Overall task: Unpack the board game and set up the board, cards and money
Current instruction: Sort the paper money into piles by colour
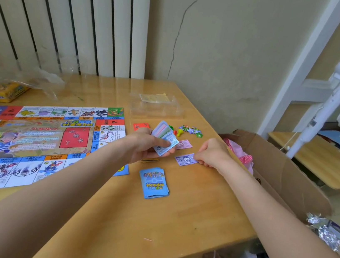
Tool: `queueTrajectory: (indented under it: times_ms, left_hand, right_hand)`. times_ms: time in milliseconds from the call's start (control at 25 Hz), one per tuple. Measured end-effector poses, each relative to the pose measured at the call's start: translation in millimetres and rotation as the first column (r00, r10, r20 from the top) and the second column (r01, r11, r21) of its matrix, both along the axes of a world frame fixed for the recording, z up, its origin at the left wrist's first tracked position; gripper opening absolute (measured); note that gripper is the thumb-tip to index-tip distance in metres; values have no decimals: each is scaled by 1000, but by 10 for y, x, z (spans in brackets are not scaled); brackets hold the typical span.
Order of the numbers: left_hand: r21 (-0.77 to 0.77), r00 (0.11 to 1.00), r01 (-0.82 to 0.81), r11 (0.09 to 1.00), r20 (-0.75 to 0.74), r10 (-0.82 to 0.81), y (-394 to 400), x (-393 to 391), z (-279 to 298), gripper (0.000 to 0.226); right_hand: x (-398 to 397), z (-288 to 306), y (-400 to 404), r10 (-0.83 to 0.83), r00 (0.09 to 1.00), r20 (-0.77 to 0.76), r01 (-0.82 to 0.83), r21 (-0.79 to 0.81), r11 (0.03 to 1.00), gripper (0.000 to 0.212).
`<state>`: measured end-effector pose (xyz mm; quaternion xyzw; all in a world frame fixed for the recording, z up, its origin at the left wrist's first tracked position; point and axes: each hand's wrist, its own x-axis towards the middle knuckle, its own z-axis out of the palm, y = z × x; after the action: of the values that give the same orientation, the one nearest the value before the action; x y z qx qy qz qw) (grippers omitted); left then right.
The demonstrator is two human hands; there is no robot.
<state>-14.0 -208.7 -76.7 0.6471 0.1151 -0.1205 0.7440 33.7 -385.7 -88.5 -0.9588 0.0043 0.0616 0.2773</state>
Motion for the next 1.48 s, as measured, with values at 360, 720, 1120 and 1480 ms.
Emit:
queueTrajectory:
  times_ms: [360,720,1120,1480]
  left_hand:
    - [39,988,154,987,-17,-154,-100,-81,38,6]
    - [23,998,53,998,-23,-52,-50,-208,75,17]
    - [124,999,51,991,4,-52,-183,-194,41,20]
    - [-136,977,213,968,8,-213,-52,-195,153,20]
  right_hand:
    - [-187,238,30,302,953,-7,-257,511,820,13]
    - [-335,181,-298,237,957,-165,-184,281,942,14]
    - [-404,337,-197,206,978,12,-206,151,967,22]
    - [-303,259,8,277,961,18,-246,517,820,19]
